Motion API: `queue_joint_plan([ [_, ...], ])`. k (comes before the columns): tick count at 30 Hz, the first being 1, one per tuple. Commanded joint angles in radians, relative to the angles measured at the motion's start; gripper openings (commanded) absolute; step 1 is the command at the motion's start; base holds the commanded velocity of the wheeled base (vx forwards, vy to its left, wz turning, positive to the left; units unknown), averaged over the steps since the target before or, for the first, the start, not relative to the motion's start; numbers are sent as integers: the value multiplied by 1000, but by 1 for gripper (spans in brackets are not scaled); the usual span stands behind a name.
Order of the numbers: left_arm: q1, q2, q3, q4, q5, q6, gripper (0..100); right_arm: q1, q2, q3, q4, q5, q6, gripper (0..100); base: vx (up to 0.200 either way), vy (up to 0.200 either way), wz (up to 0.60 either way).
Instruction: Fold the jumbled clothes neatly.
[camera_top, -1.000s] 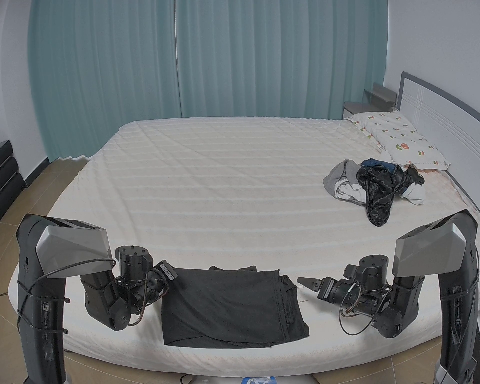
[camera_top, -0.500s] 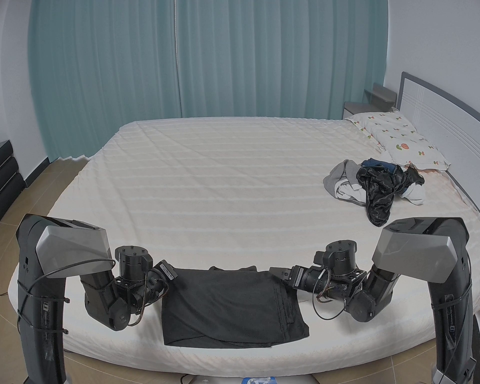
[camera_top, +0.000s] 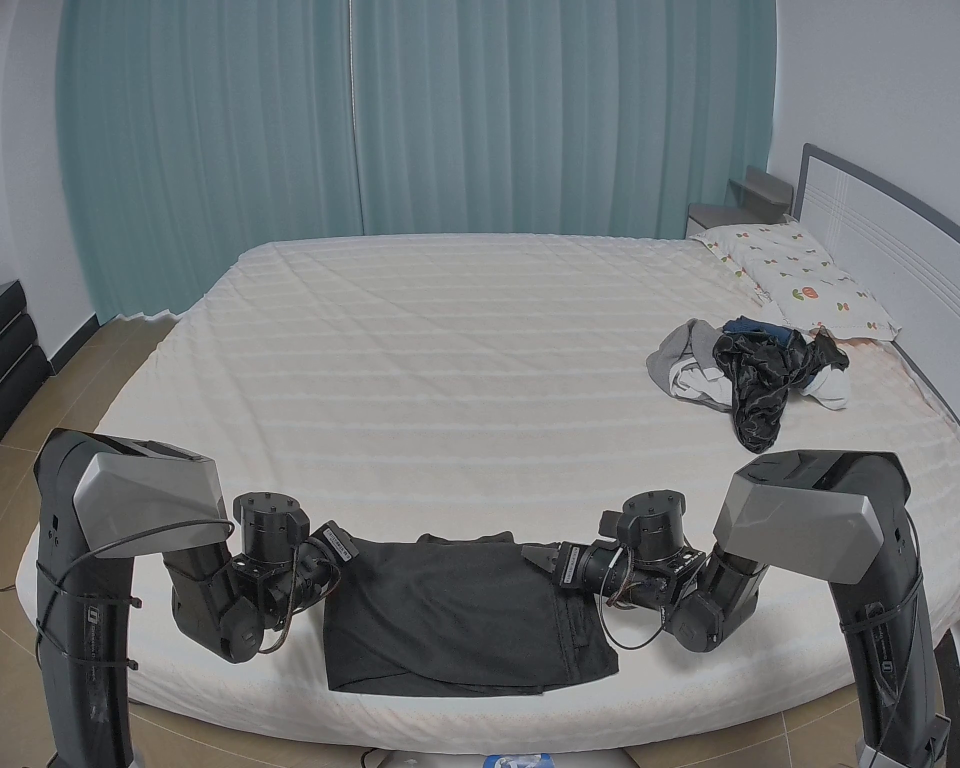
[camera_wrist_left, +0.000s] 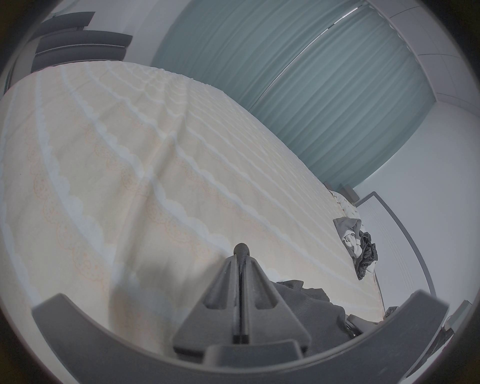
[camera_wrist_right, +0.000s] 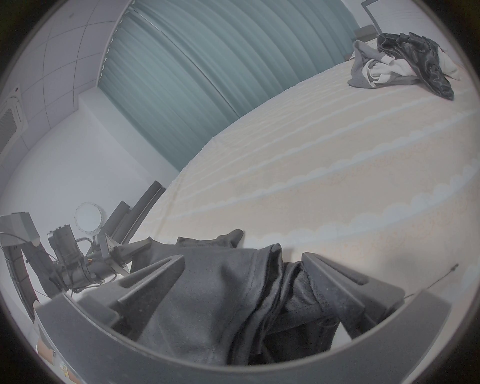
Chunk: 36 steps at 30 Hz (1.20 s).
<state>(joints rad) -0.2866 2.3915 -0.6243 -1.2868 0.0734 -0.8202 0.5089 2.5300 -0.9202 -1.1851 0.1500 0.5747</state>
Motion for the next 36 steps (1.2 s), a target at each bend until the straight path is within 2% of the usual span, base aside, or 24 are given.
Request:
queue_joint_plan([
  [1, 0, 2, -2, 0, 0, 0, 0, -23, -10, 12, -16, -1, 1, 0, 0, 0, 0],
  [12, -2, 26, -25, -2, 2, 16, 0, -70, -36, 31, -33, 0, 8, 0, 0, 0, 0],
  [22, -22, 52, -46, -2, 6, 24, 0, -63, 3, 18, -34, 3, 8, 0, 0, 0, 0],
  [23, -22, 55, -51, -2, 8, 24, 100, -61, 4, 18, -36, 2, 8, 0, 0, 0, 0],
  [24, -22, 55, -51, -2, 8, 23, 100, -61, 4, 18, -37, 2, 8, 100, 0, 0, 0],
  [30, -22, 49, -41, -12, 11, 19, 100, -70, -22, 55, -103, 2, 8, 100, 0, 0, 0],
  [36, -8, 25, 51, -109, 17, 12, 100, -59, -163, 300, -172, 19, 8, 100, 0, 0, 0],
])
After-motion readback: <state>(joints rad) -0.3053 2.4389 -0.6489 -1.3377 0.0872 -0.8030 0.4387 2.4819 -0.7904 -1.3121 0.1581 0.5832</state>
